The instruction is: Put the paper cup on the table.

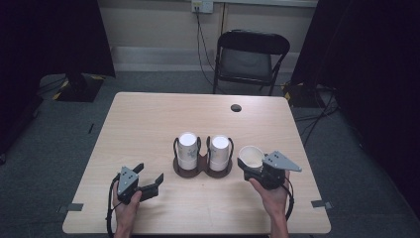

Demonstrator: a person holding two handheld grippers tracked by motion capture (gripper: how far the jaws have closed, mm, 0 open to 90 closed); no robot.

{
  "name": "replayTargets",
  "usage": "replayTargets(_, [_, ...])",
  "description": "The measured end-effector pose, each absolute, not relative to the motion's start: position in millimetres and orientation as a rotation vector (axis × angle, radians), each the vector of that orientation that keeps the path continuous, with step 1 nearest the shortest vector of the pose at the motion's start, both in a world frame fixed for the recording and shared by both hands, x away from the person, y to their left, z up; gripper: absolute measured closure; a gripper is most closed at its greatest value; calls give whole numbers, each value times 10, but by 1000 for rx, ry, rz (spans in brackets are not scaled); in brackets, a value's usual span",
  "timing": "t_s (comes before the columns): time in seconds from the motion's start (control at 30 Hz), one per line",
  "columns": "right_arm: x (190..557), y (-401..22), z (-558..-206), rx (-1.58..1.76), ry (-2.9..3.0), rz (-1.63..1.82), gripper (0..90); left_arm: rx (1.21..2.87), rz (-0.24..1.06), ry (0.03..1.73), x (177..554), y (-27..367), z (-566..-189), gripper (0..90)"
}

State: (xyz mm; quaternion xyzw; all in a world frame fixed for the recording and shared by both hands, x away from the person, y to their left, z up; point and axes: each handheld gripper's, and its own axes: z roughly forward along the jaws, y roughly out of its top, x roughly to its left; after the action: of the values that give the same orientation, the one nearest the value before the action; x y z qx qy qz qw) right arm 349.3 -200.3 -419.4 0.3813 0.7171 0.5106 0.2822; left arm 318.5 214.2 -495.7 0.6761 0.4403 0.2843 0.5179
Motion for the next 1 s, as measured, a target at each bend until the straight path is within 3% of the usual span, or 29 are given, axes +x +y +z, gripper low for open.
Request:
replayTargets(0.63, [4055,-2182,-4263,1121,1840,1317,322,1628,741,1049,3157,2111,-4958,157])
replayTargets(1.0, [4406,-2206,-4514,1205,1879,1264,323,1609,730,1037,3148,2141,-4960,157])
